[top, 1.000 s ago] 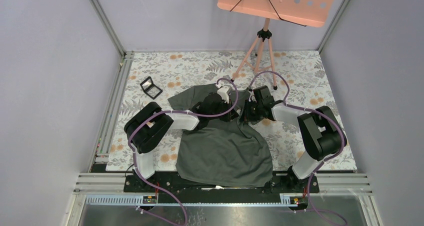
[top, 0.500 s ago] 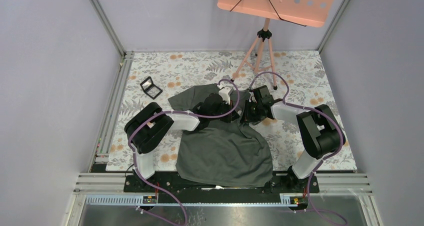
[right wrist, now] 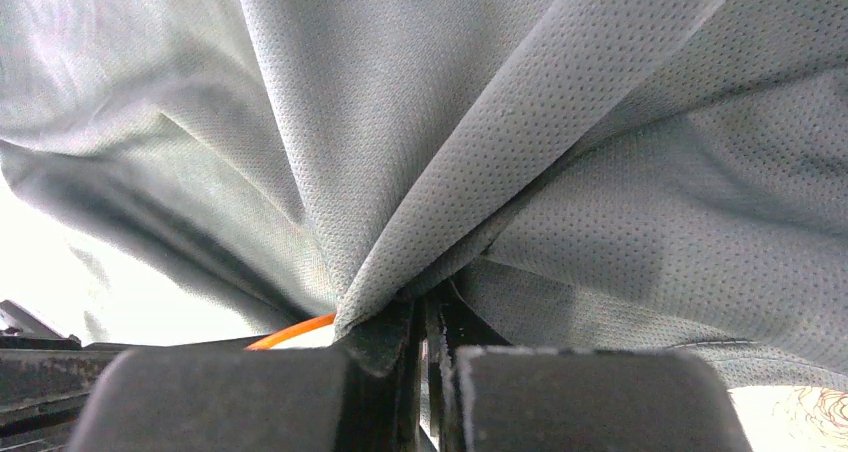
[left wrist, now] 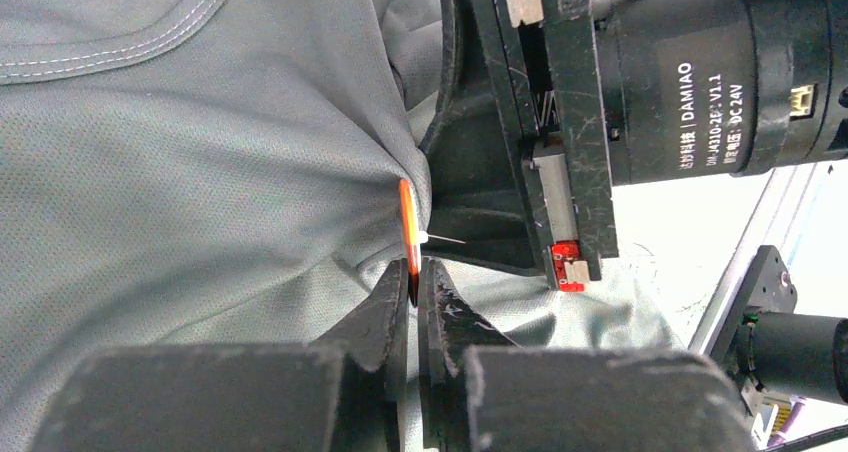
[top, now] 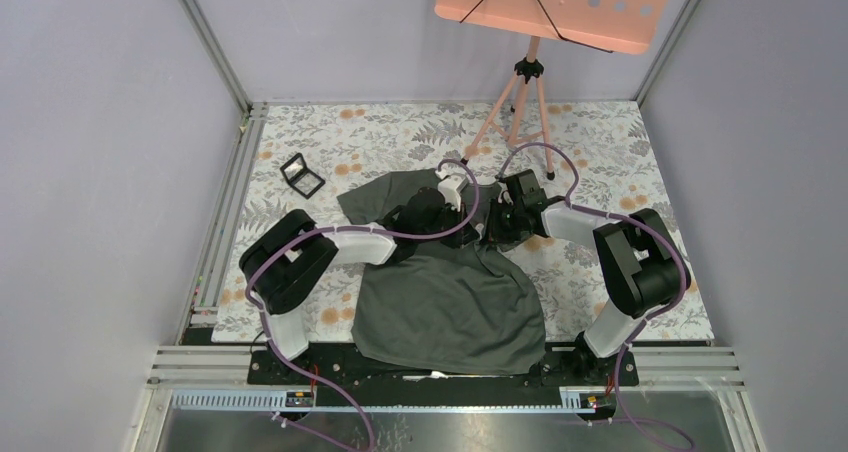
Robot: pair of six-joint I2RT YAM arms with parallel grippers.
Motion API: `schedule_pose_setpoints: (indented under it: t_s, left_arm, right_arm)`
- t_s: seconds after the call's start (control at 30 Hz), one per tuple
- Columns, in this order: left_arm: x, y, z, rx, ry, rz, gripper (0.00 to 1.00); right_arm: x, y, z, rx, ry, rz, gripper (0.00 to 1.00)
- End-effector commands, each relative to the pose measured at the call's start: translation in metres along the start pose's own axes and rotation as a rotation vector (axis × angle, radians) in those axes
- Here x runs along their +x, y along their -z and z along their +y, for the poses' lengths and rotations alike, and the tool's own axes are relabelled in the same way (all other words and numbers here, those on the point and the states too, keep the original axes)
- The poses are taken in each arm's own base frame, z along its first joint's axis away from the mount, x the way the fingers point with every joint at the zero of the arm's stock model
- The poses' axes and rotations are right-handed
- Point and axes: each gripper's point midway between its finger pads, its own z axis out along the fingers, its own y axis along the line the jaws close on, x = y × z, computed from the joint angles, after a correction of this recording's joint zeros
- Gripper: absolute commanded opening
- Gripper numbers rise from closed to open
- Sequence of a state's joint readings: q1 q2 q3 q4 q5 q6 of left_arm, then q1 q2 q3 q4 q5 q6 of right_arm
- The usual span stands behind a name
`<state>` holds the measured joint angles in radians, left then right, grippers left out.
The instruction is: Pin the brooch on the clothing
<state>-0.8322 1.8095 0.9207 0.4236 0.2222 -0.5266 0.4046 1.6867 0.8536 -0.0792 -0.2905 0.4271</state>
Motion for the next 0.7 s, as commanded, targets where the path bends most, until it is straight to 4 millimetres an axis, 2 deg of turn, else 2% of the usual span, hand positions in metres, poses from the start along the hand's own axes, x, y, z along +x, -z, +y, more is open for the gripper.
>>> schedule_pose_setpoints:
  t_s: [0.0, 0.07, 0.27, 0.37, 0.57, 0.67]
  left_arm:
    - [-0.04, 0.02, -0.08, 0.256, -0.067, -0.103, 0.0]
    - [-0.037, 0.019, -0.075, 0.232, -0.065, -0.09, 0.0]
    - [-0.04, 0.021, -0.055, 0.214, -0.007, -0.079, 0.0]
    - [-0.044, 0.022, -0.05, 0.237, 0.011, -0.063, 0.0]
    - [-0.047, 0.025, -0.04, 0.267, 0.031, -0.031, 0.0]
    - [-0.047, 0.03, -0.034, 0.291, 0.047, -0.01, 0.0]
  right_arm:
    - [-0.024, 0.009, 0.016, -0.04, 0.029, -0.087, 0.0]
    - [-0.026, 0.018, 0.017, -0.042, 0.048, -0.112, 0.06]
    - [-0.023, 0.052, 0.011, -0.008, 0.114, -0.164, 0.38]
    - [-0.014, 0.065, 0.005, 0.024, 0.126, -0.168, 0.5]
    - [-0.003, 0.082, -0.001, 0.035, 0.135, -0.201, 0.64]
    - [-0.003, 0.092, 0.003, 0.006, 0.15, -0.245, 0.69]
